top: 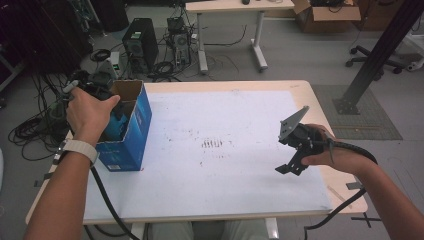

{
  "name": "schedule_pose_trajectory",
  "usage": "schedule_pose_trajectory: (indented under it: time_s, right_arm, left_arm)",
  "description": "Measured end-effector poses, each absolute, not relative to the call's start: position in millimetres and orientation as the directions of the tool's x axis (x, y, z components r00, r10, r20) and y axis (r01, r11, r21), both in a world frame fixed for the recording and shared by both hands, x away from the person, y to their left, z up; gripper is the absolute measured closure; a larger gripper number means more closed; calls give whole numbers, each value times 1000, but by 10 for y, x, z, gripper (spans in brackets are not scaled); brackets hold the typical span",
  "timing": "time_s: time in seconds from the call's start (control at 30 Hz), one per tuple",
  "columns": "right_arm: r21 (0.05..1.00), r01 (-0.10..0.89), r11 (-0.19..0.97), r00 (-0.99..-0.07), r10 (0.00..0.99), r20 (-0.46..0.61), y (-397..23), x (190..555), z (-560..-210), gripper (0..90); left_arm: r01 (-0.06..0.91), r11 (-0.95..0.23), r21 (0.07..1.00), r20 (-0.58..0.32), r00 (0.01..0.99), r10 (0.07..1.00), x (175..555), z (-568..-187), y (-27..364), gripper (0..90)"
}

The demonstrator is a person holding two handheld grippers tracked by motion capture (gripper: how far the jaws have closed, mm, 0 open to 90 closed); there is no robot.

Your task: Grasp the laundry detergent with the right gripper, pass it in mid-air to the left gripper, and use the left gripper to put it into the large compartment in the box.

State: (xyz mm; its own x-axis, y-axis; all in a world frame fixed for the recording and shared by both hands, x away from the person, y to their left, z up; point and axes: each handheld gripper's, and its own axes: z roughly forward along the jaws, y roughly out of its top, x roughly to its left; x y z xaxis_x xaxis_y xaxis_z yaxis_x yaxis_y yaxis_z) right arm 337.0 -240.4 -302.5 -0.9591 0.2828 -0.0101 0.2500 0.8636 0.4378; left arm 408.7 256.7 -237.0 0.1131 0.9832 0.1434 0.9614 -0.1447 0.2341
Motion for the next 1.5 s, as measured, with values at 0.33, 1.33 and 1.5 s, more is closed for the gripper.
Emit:
schedule_pose_trajectory:
  time_s: [0.33, 1.33, 1.5]
  right_arm:
    - [435, 255, 864, -958, 286, -7, -2396, 3377, -3037, 52]
    - [430, 259, 865, -959, 284, 5, -2359, 3399, -3084, 52]
    - [426, 256, 868, -959, 283, 1, -2354, 3397, -3079, 52]
  left_arm:
    - [966, -145, 215, 144, 116, 983, 4084, -2558, 2595, 381]
    - [973, -142, 181, 113, 123, 986, 4136, -2713, 2651, 376]
    - [972, -133, 191, 86, 119, 989, 4133, -2714, 2690, 359]
